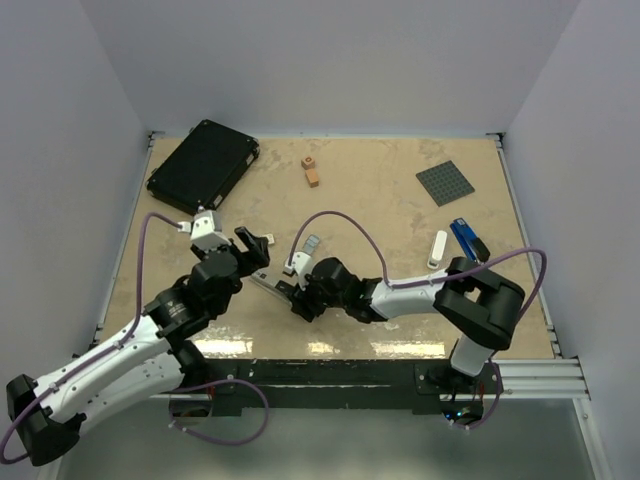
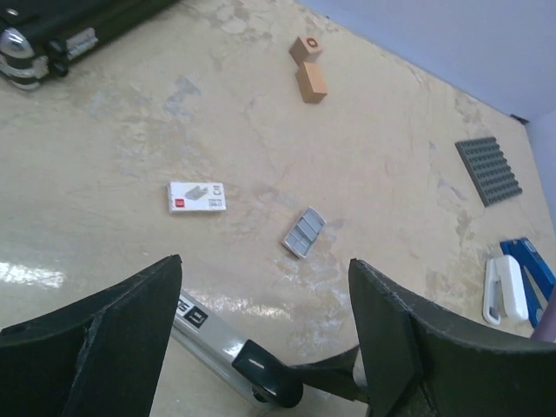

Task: Load the staples into the stapler

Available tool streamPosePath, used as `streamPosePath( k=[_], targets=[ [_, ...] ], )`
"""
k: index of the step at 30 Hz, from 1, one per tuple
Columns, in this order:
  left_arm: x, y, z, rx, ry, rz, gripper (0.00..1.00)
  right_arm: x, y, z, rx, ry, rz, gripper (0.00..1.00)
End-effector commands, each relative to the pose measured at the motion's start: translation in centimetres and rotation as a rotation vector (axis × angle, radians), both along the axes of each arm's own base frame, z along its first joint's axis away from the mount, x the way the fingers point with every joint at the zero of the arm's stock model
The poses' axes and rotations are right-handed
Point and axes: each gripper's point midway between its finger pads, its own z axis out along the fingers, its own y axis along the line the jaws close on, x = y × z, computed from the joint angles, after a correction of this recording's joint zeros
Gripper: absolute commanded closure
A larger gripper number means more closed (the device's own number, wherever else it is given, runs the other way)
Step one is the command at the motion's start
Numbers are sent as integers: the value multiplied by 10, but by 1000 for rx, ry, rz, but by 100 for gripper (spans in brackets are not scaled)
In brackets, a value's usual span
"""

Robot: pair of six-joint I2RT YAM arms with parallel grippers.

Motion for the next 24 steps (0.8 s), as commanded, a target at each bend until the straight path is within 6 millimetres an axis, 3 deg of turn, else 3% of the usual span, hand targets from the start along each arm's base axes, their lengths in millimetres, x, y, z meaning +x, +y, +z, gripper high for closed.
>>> streamPosePath(
  k=[1,2,3,4,5,6,7,8,10,11,16,17,24],
  targets=[
    [13,38,25,105,-23,122,18,-8,-6,27,18,31,-12,42],
    [17,43,27,120,-14,126,18,-6,-3,37,25,28,-15,40],
    [21,40,34,112,-3,86,18,-9,-9,35,-19,51,-17,39],
    [31,57,30,129,24,135,18,-8,-10,41,-29,50,-25,39],
    [35,63,30,156,35,129,17,-3,-5,54,-20,41,-34,39],
    [38,62,35,149,40,102,17,-5,-10,53,-54,54,-37,39],
    [44,76,33,176,60,128,17,-5,-11,55,-69,60,-39,39],
    [47,80,34,183,64,126,17,-1,-6,67,-60,50,-41,39],
    [52,90,38,204,73,126,17,-1,-10,60,-130,67,-48,39],
    [53,93,40,212,70,132,17,4,-5,68,-125,60,-50,39],
    [50,111,30,245,34,199,17,11,-5,61,-211,71,-73,40],
    [48,112,24,248,40,201,17,14,-2,59,-223,71,-76,41],
    [42,122,31,259,11,237,17,15,4,42,-281,98,-61,58]
  ],
)
